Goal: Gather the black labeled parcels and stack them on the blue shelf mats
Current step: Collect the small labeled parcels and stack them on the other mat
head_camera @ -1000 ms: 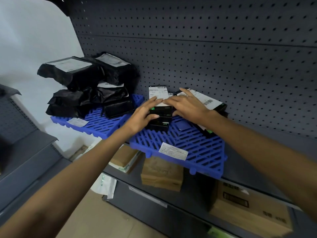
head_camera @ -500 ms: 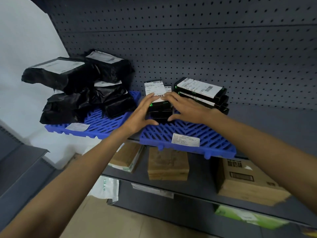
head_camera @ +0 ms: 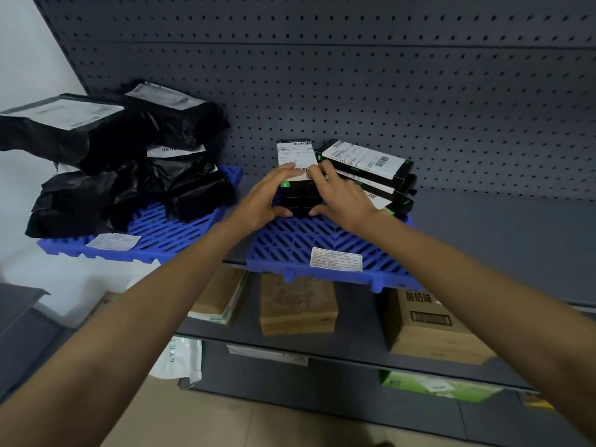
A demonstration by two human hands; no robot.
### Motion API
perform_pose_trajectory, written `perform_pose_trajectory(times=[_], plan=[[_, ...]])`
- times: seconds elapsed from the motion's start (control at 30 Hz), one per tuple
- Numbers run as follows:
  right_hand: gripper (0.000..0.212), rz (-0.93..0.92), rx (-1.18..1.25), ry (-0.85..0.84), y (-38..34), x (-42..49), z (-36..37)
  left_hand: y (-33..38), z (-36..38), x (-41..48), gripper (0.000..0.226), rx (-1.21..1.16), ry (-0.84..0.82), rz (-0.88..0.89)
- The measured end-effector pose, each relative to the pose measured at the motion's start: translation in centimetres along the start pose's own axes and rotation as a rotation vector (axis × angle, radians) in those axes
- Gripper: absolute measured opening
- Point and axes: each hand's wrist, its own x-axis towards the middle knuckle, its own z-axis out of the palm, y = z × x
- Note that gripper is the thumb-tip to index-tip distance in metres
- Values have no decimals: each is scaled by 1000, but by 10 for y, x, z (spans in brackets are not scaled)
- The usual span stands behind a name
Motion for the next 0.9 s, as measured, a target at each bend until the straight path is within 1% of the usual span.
perform_pose_trajectory(times=[0.13, 0.27, 0.37, 0.5, 0.57, 0.63, 0.7, 0.8, 0.9], plan=[[58, 41, 59, -22, -11, -1, -5, 0, -2, -2, 83, 19, -7, 21], [45, 11, 86, 0, -10, -4, -9, 1, -11, -3, 74, -5, -57, 31], [46, 37, 94, -10, -14, -1, -11, 2, -20, 2, 68, -8, -115, -2], [56, 98, 71, -21, -21, 7, -9, 8, -21, 6, 74, 93, -161, -26], [57, 105, 65, -36, -21, 7, -10, 10, -23, 4, 80, 168, -222, -27], [54, 82, 67, -45, -18, 5, -14, 13, -30, 4, 84, 286, -291, -57], [47, 20, 112, -34, -9, 0, -20, 17, -41, 6, 85, 378, -355, -92], [41, -62, 57, -19, 16, -12, -29, 29, -57, 11, 79, 331, -390, -111], [41, -30, 73, 37, 43, -23, -40, 50, -57, 16, 60, 302, -289, -72]])
